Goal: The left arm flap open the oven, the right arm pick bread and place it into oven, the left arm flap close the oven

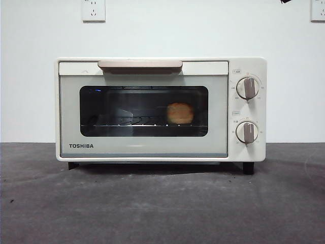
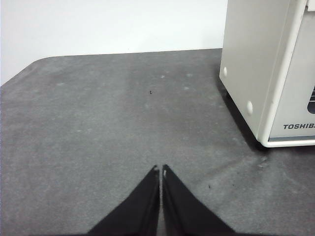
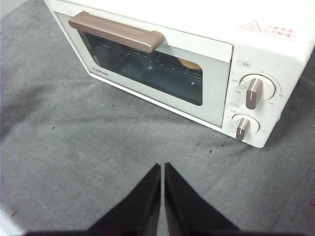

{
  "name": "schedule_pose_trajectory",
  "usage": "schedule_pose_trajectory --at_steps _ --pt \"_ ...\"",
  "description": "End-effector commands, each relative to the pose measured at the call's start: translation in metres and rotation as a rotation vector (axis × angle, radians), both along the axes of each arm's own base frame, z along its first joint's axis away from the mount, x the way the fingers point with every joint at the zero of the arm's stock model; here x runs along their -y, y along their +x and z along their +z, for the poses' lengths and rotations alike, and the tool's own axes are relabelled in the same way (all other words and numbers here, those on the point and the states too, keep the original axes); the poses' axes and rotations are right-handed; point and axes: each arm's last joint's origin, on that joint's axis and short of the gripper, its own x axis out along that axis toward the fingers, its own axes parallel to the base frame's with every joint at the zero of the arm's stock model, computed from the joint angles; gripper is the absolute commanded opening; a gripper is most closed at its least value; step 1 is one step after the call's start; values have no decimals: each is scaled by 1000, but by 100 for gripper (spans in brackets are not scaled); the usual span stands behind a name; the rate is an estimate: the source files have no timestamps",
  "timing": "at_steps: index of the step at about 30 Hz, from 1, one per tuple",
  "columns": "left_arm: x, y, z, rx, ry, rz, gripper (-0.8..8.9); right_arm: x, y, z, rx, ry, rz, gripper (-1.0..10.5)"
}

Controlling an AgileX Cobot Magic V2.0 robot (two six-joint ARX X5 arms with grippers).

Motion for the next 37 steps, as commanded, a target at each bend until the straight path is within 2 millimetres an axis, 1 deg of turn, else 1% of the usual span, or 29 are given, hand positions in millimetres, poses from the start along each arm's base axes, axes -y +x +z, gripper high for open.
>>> schedule_pose_trajectory --at_steps 1,3,6,9,11,14,19,24,28,32,37 --pt "0 1 -7 -25 -10 4 19 -1 -1 7 23 12 9 8" --pt "0 1 -7 -25 -10 4 20 1 -2 8 45 6 15 8" --pt "0 1 -7 -25 -10 4 19 13 -3 11 103 -15 -36 8" --pt "0 1 -7 -26 -10 4 20 29 -4 12 148 10 -41 8" --pt "0 1 -7 -25 -10 4 19 40 -6 9 206 44 -37 8" --pt "0 1 -7 -25 -10 4 19 53 -10 -1 286 38 -66 8" --pt "0 1 -7 -25 -10 4 20 71 -13 -32 414 17 -219 8" --pt "0 1 -7 -25 -10 4 19 77 -13 -74 516 34 -298 8" --pt "0 1 -7 -25 -10 4 20 78 -13 -102 540 40 -310 8" --pt "0 1 -7 -26 -10 4 19 79 -12 -128 524 28 -340 8" --pt "0 1 -7 -26 -10 4 20 79 -10 -153 490 33 -344 8"
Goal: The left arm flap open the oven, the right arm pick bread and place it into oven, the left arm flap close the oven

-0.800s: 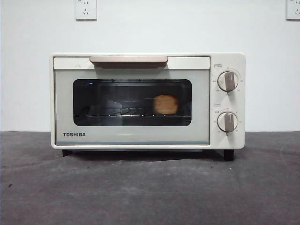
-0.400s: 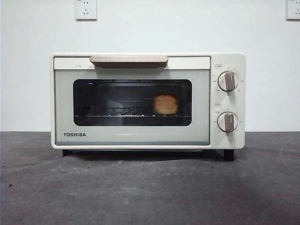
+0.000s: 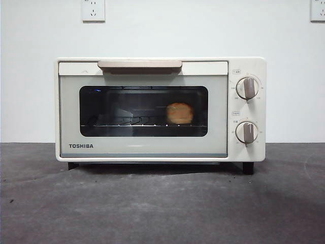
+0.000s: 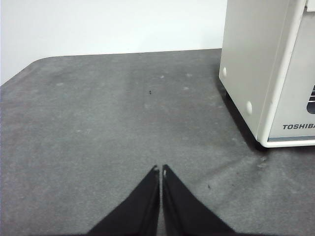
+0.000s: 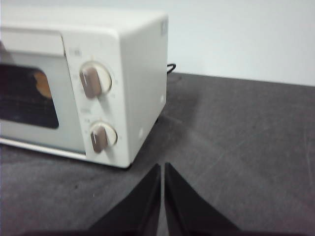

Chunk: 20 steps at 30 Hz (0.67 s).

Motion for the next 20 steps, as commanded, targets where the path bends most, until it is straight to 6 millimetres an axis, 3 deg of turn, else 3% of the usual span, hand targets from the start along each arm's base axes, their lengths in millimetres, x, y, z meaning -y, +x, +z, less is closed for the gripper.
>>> schedule_pose_trajectory --at_steps 1,5,20 --pt "0 1 -7 -25 -10 4 20 0 2 -10 -10 19 -7 8" --pt "0 1 -7 -26 -10 4 20 0 4 -27 -83 43 -13 8" --pt "0 1 -7 -26 -10 4 19 1 4 -25 -68 57 -34 8"
